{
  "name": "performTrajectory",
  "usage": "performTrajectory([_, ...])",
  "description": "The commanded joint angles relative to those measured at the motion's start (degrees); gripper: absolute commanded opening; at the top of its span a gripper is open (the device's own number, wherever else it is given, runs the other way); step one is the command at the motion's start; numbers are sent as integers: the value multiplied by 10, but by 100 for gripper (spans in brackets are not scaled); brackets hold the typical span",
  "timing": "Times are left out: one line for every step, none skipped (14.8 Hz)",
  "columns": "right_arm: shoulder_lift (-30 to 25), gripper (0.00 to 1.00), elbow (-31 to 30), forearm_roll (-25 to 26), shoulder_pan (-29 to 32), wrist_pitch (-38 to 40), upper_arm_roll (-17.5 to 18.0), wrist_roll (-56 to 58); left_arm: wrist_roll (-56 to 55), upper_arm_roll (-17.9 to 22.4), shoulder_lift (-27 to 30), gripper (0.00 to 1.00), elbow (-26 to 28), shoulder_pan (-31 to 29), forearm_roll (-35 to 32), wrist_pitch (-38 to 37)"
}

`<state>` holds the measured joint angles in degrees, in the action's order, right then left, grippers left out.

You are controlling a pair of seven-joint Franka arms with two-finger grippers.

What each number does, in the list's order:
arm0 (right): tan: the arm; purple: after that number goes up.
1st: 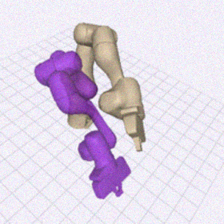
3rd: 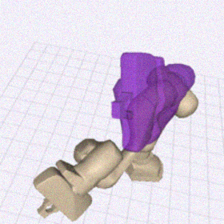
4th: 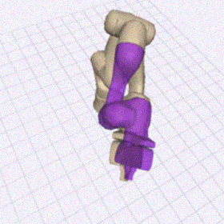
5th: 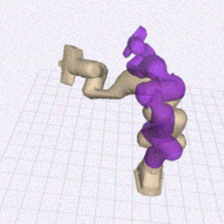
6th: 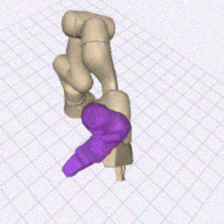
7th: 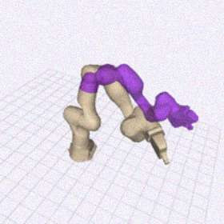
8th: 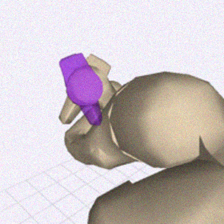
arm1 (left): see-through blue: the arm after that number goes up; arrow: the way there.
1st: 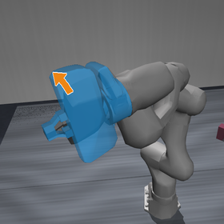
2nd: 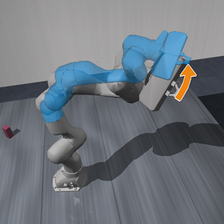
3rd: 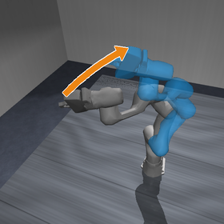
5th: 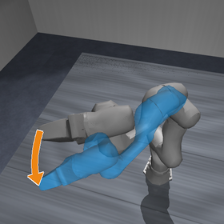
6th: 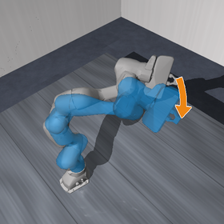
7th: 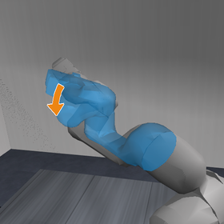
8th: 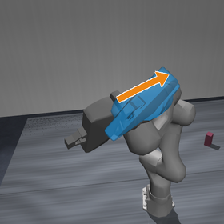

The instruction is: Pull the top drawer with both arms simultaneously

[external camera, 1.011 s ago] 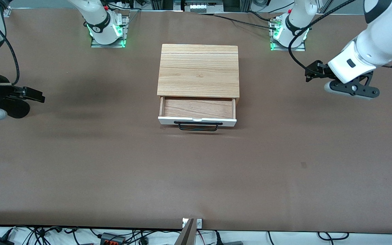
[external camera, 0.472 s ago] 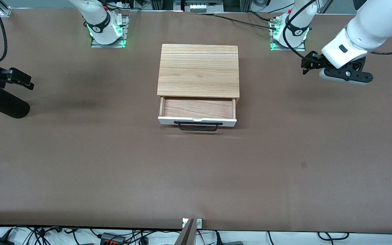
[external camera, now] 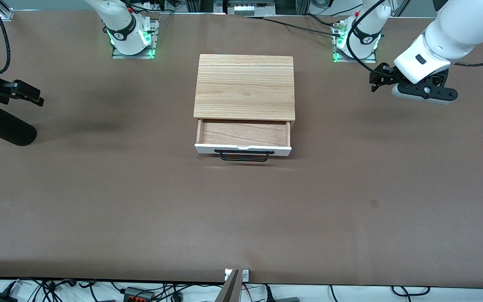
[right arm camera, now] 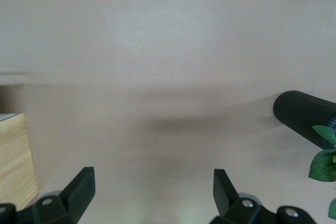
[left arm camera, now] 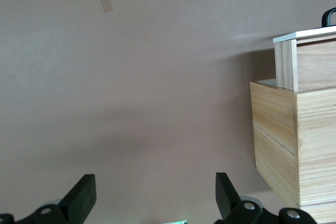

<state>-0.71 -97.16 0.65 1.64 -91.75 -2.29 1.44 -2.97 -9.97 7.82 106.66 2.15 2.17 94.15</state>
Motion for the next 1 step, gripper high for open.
performTrajectory([-4, 100, -1, -7, 13, 9, 11, -3, -6, 0, 2, 100, 1, 1, -9, 2])
